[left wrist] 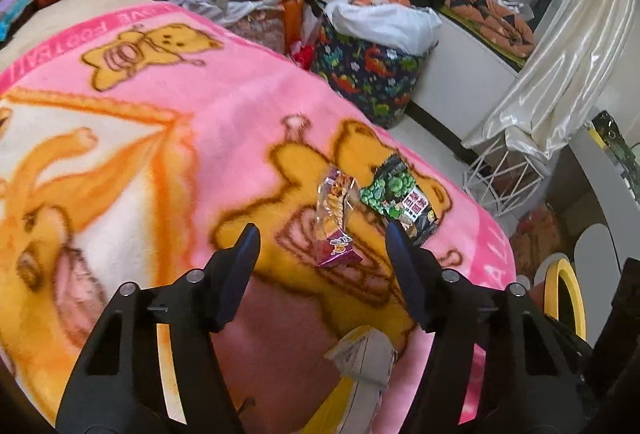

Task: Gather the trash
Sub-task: 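Grasp the clear purple-label snack wrapper with the left tool while the right tool grasps the chocolate bar wrapper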

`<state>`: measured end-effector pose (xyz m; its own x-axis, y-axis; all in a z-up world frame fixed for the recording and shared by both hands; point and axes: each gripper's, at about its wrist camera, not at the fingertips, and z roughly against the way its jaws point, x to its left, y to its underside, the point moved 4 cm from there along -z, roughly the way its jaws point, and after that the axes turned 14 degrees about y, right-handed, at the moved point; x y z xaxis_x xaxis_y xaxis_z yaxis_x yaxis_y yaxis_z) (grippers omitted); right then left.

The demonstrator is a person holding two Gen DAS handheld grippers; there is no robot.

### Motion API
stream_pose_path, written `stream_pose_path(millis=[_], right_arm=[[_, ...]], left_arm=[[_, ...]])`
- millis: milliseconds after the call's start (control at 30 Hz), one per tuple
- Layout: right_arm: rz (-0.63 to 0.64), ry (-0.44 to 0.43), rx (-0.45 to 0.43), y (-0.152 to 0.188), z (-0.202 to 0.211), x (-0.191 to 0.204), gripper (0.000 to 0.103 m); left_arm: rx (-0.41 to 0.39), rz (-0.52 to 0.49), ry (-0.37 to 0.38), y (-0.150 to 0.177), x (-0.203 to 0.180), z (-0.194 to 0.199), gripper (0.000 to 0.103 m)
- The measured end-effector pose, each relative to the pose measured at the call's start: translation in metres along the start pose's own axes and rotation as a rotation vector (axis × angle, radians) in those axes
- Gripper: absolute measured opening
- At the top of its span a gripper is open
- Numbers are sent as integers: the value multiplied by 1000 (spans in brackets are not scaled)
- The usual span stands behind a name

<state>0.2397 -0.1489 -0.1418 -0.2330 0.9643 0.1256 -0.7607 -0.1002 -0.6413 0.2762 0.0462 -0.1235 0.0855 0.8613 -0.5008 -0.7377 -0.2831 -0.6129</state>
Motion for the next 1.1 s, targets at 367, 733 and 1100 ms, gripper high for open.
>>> stream_pose_path(millis=[367,733,1100], right_arm=[[45,25,87,3,-40,9,20],[-2,-44,56,11,-15,6,17],[-74,-61,4,19,26,-7,17]], left_arm=[[73,24,-18,3,5,-40,48],[103,-4,-72,7,10,-51,23],[64,-1,-33,18,9,-32,20]])
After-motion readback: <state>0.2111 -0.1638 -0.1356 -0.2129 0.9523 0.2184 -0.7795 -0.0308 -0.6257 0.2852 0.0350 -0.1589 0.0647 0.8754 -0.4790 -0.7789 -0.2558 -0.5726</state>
